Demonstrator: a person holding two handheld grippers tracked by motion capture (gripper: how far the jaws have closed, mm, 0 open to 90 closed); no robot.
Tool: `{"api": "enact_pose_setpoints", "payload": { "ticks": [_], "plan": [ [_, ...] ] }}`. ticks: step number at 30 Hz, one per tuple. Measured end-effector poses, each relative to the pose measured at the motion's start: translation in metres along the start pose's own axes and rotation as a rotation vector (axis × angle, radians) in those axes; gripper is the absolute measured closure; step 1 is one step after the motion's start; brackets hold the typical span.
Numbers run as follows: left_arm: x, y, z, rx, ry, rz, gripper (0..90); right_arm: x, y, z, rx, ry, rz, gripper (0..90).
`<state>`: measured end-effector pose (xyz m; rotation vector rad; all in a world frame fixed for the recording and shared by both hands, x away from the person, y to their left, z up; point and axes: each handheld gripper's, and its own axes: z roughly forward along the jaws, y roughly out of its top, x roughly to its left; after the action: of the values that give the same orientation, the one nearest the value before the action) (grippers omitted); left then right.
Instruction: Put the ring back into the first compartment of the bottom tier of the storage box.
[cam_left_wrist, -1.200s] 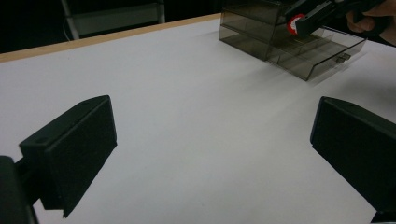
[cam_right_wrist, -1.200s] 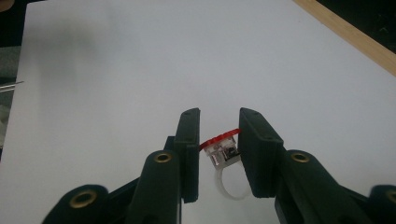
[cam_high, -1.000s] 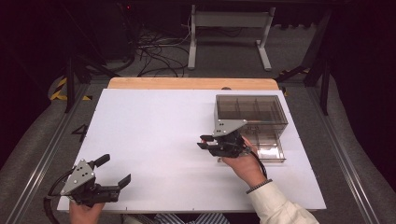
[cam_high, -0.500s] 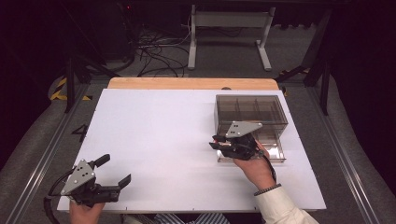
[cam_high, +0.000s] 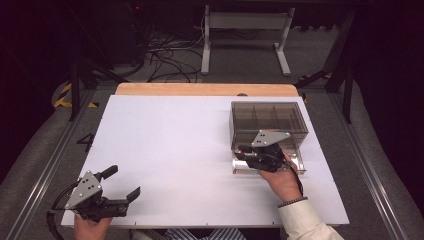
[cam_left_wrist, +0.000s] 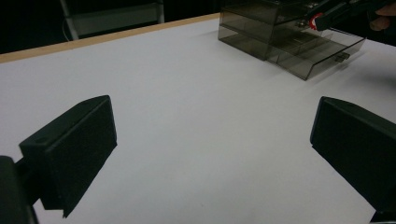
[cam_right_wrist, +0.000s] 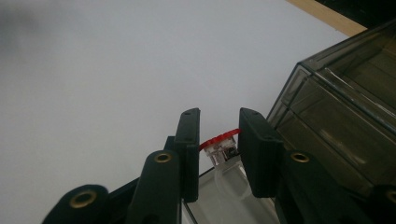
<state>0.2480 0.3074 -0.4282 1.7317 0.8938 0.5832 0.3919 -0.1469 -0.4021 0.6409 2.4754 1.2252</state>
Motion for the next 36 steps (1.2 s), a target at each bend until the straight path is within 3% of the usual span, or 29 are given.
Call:
{"api": "enact_pose_setpoints", "payload": {
  "ticks": [17,22,36],
  "plan": [
    [0.000,0.000,0.000,0.002,-0.001,0.000,1.2,-0.011,-0.011,0.003,0.081,-0.045,0.059,70.2],
    [0.000,0.000,0.000,0.002,0.000,-0.003,1.2,-0.016,-0.016,0.007,0.085,-0.018,0.096,70.1],
    [0.001,0.001,0.004,0.008,-0.001,0.002,1.2,-0.016,-0.022,0.017,0.150,-0.040,0.091,69.9]
  ]
}}
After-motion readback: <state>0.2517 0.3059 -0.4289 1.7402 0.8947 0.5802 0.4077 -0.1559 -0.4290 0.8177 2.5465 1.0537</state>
